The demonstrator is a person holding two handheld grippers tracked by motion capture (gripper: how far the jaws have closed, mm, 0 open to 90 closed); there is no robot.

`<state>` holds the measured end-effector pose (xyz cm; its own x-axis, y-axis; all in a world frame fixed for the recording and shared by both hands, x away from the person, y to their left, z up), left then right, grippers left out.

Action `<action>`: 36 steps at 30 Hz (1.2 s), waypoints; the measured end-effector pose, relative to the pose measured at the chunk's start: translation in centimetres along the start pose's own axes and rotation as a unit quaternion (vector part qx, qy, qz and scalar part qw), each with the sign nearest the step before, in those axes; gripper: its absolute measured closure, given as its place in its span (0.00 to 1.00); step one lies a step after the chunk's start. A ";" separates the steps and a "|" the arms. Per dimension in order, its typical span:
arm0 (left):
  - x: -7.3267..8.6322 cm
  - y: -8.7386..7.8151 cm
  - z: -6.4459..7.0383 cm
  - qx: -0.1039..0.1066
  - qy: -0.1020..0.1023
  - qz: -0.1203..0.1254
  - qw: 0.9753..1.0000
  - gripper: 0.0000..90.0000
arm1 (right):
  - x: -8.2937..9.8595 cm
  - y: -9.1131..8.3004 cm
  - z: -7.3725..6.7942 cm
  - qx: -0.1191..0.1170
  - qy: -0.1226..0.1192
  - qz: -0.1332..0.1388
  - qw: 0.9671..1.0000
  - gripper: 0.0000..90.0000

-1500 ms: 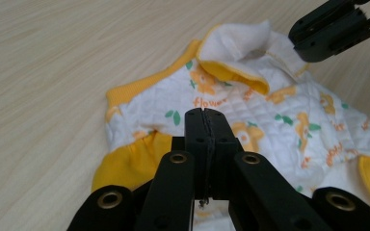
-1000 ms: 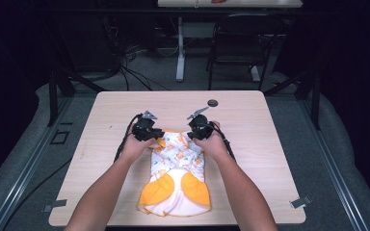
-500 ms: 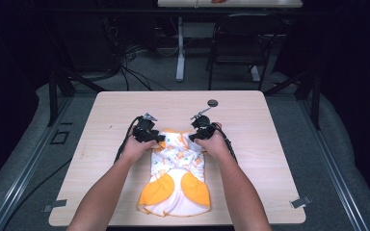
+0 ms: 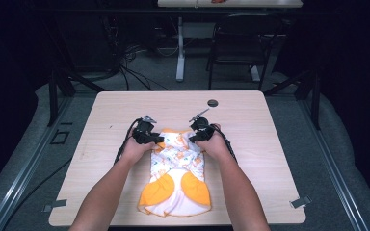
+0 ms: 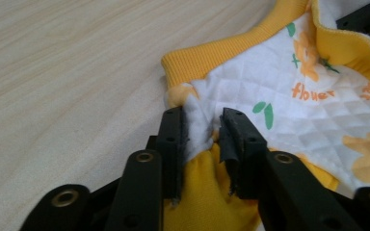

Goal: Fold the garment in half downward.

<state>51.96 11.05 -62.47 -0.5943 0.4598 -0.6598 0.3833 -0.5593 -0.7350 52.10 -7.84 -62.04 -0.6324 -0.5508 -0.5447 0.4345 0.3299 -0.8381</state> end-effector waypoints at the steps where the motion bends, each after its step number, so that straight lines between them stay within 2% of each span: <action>1: 0.0 0.0 0.1 0.003 -0.001 0.000 1.000 0.82 | 0.0 0.0 -0.1 -0.001 0.002 0.003 1.000 0.80; 4: 0.1 -0.1 0.1 0.017 -0.007 -0.005 1.000 0.90 | 0.0 -0.1 -0.2 -0.009 -0.005 -0.006 1.000 0.87; 6: 0.1 -0.1 0.2 0.010 0.000 -0.007 1.000 0.92 | 0.0 -0.1 -0.3 -0.017 -0.001 -0.007 1.000 0.89; 9: 0.1 -0.3 0.3 0.010 0.007 -0.011 1.000 0.92 | 0.1 -0.4 -0.3 -0.020 -0.009 -0.015 1.000 0.90; 11: 0.0 -0.5 0.4 0.009 0.012 -0.012 1.000 0.93 | -0.1 -0.7 -0.4 -0.021 -0.003 -0.001 1.000 0.91; 12: -0.1 -0.6 0.4 0.007 0.013 -0.011 1.000 0.93 | -0.1 -1.0 -0.3 -0.024 -0.006 -0.003 1.000 0.91; 15: -0.4 -1.1 0.3 0.008 0.013 -0.001 1.000 0.93 | -0.5 -1.5 -0.4 -0.021 -0.007 0.015 1.000 0.91; 16: -0.5 -1.4 0.3 0.005 0.016 0.000 1.000 0.93 | -0.6 -1.8 -0.3 -0.021 -0.015 0.013 1.000 0.91; 19: -1.0 -2.1 0.2 0.004 0.015 0.014 1.000 0.93 | -1.0 -2.3 -0.4 -0.021 -0.012 0.029 0.999 0.91; 24: -1.9 -3.4 0.3 -0.001 0.023 0.028 0.999 0.93 | -1.4 -3.2 -0.4 -0.017 -0.021 0.050 0.998 0.92; 31: -2.8 -4.4 0.6 -0.002 0.034 0.036 0.999 0.94 | -1.7 -4.2 -0.2 -0.014 -0.027 0.060 0.998 0.92; 33: -3.1 -4.6 0.7 -0.004 0.037 0.037 0.999 0.94 | -1.8 -4.5 -0.2 -0.008 -0.043 0.052 0.998 0.92; 36: -3.5 -5.0 0.7 -0.008 0.036 0.047 0.998 0.94 | -2.5 -5.3 -0.3 -0.002 -0.054 0.057 0.997 0.92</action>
<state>51.64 11.81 -56.38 -0.5023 0.4547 -0.7355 0.4464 -0.5921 -0.6709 51.15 -7.98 -56.23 -0.5058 -0.5892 -0.6301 0.4967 0.3984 -0.7711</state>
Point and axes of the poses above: each handheld gripper's, and its own axes: y roughly forward along the jaws, x roughly out of its underside, z roughly to its right, the point moved 7 cm from there along y, roughly forward along the jaws, and after that the axes turned 4 degrees about x, right-handed, at the moved point
